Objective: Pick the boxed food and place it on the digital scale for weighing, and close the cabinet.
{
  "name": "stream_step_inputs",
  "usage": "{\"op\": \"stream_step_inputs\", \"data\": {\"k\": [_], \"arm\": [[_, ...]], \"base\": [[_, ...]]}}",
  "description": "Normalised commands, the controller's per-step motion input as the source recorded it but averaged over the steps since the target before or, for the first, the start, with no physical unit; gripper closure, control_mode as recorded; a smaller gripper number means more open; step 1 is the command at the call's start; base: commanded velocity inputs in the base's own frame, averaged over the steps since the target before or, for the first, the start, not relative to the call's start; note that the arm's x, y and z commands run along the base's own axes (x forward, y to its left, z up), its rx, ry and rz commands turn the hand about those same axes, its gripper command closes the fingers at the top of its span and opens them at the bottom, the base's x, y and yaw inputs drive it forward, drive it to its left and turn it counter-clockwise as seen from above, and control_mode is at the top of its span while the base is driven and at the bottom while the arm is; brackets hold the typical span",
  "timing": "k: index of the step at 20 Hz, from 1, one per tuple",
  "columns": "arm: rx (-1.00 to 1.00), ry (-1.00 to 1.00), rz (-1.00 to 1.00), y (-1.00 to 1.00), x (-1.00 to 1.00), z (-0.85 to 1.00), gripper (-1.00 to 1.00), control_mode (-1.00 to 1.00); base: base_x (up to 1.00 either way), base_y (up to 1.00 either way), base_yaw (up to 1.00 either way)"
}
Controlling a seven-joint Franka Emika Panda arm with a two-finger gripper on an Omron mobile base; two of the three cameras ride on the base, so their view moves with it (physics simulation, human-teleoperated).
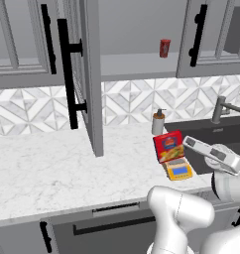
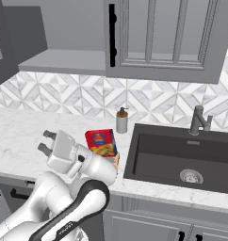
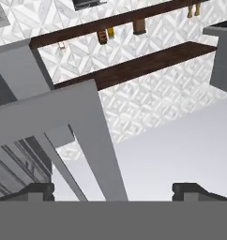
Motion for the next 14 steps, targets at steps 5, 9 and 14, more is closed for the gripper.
{"op": "stream_step_inputs", "data": {"k": [5, 9, 14], "arm": [[0.09, -0.04, -0.20, 1.00, 0.00, -0.64, -1.00, -1.00], [0.14, -0.15, -0.12, 1.00, -0.66, -0.01, -1.00, -1.00], [0.32, -0.30, -0.31, 1.00, -1.00, -0.38, -1.00, -1.00]], "base": [[0.00, 0.00, 0.00], [0.00, 0.00, 0.00], [0.00, 0.00, 0.00]]}}
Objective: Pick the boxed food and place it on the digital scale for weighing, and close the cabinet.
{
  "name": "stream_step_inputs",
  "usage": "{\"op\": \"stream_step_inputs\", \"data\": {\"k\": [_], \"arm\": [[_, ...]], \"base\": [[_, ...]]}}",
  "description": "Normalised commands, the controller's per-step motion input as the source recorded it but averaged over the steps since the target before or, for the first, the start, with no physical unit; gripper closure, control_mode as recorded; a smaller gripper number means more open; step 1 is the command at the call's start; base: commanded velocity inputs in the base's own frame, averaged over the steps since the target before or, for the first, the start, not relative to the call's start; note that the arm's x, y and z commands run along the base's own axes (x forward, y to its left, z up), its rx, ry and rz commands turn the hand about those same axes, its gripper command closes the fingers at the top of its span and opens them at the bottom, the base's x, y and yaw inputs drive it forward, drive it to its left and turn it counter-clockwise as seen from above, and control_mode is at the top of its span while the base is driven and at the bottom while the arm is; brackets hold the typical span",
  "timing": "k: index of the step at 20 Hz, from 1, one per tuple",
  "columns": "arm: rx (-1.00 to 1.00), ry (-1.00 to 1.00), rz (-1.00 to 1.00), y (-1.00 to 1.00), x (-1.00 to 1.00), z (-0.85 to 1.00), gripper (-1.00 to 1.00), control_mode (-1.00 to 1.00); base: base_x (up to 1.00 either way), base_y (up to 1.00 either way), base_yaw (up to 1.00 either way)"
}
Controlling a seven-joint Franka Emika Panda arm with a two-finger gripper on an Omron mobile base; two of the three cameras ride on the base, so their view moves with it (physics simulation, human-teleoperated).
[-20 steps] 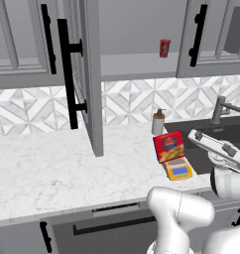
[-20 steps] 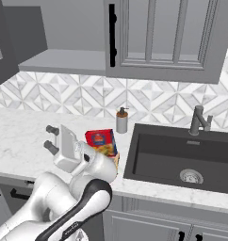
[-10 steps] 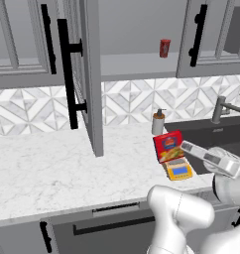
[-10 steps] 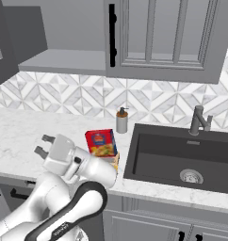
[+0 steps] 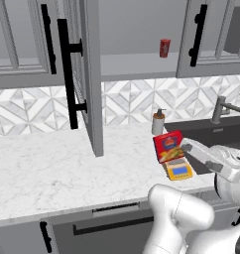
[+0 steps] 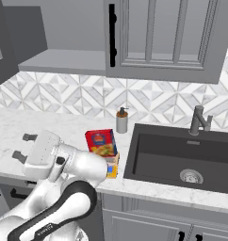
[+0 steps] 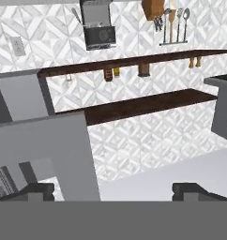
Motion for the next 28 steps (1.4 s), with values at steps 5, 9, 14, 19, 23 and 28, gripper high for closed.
{"op": "stream_step_inputs", "data": {"k": [5, 9, 14, 19, 23, 28], "arm": [[0.33, -0.36, -0.36, 1.00, -1.00, -0.57, -1.00, -1.00], [0.11, -0.35, -0.37, 1.00, -0.84, -0.86, -1.00, -1.00], [0.09, -0.34, -0.37, 1.00, -0.33, -0.92, -1.00, -1.00], [0.12, -0.30, -0.39, 1.00, -0.12, -0.94, -1.00, -1.00], [0.15, -0.25, -0.41, 1.00, 0.00, -0.88, -1.00, -1.00], [0.11, -0.32, -0.37, 1.00, 0.00, -0.50, -1.00, -1.00]], "base": [[0.00, 0.00, 0.00], [0.00, 0.00, 0.00], [0.00, 0.00, 0.00], [0.00, 0.00, 0.00], [0.00, 0.00, 0.00], [0.00, 0.00, 0.00]]}}
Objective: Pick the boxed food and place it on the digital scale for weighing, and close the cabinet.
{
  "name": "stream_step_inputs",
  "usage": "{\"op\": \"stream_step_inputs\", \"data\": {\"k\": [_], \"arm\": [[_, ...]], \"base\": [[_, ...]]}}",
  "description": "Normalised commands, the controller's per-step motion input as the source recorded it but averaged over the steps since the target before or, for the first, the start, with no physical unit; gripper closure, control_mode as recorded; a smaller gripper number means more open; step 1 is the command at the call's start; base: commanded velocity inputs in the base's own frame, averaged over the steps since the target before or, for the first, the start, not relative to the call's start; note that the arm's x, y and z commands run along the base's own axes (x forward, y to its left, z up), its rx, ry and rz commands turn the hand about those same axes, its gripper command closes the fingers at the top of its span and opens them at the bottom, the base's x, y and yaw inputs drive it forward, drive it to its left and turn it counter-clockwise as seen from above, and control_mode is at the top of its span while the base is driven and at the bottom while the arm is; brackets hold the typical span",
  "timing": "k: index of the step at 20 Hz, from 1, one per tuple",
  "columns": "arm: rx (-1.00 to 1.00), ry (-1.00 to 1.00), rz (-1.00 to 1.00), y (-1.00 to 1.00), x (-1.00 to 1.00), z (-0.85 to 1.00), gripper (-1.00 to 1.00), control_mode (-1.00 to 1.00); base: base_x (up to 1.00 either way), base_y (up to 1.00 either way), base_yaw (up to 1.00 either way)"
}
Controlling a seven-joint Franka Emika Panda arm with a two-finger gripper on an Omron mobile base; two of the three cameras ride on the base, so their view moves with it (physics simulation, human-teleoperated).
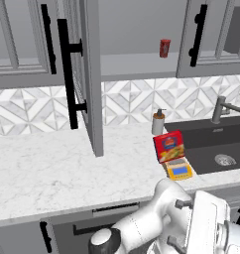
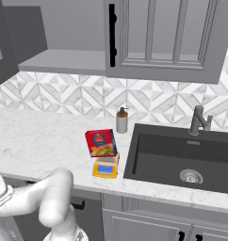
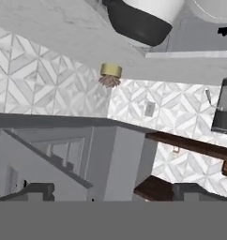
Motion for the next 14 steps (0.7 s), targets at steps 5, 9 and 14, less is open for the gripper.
{"op": "stream_step_inputs", "data": {"k": [5, 9, 14], "arm": [[0.01, -0.42, -0.33, 1.00, 0.01, -0.03, -1.00, -1.00], [0.00, -0.45, -0.36, 1.00, 0.09, 0.06, -1.00, -1.00], [-0.08, -0.46, -0.41, 1.00, 0.38, 0.03, -1.00, -1.00]], "base": [[0.00, 0.00, 0.00], [0.00, 0.00, 0.00], [0.00, 0.00, 0.00]]}}
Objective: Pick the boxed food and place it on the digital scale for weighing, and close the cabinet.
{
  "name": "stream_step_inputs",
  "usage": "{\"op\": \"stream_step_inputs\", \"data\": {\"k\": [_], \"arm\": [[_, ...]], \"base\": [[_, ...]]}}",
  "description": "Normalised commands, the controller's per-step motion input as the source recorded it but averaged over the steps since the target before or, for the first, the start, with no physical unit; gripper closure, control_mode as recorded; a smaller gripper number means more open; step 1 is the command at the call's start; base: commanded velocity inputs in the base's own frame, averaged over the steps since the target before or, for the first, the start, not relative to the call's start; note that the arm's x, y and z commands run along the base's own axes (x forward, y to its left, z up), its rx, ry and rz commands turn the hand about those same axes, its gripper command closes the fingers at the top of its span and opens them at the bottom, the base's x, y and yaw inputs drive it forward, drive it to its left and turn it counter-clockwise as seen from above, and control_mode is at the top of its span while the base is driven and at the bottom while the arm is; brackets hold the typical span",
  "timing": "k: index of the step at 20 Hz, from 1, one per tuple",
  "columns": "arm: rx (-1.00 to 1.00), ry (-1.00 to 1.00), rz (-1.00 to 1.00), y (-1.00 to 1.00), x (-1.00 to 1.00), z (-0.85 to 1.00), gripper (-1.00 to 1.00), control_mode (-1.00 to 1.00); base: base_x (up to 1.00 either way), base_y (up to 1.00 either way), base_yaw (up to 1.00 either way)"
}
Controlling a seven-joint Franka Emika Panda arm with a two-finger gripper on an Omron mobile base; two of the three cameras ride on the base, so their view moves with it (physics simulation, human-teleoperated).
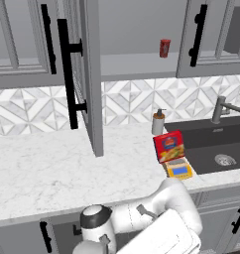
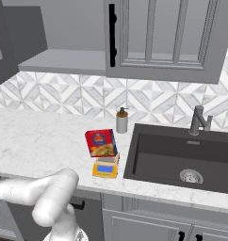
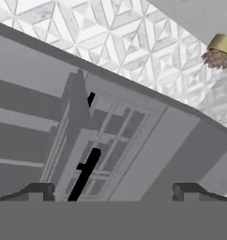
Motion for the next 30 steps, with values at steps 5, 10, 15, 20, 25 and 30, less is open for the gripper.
{"op": "stream_step_inputs", "data": {"k": [5, 10, 15, 20, 25, 30], "arm": [[-0.10, -0.34, -0.41, 1.00, 0.63, 0.33, -1.00, -1.00], [-0.15, -0.22, -0.42, 1.00, 0.87, 0.39, -1.00, -1.00], [-0.06, -0.06, -0.41, 0.92, 0.86, 0.16, -1.00, -1.00], [0.06, 0.00, -0.35, 0.69, 0.94, -0.45, -1.00, -1.00], [0.36, -0.17, -0.21, 0.05, 0.86, -0.23, -1.00, -1.00], [0.27, -0.17, -0.18, 0.00, 0.65, 0.08, -1.00, -1.00]], "base": [[0.00, 0.00, 0.00], [0.00, 0.00, 0.00], [0.00, 0.00, 0.00], [0.00, 0.00, 0.00], [0.00, 0.00, 0.00], [0.00, 0.00, 0.00]]}}
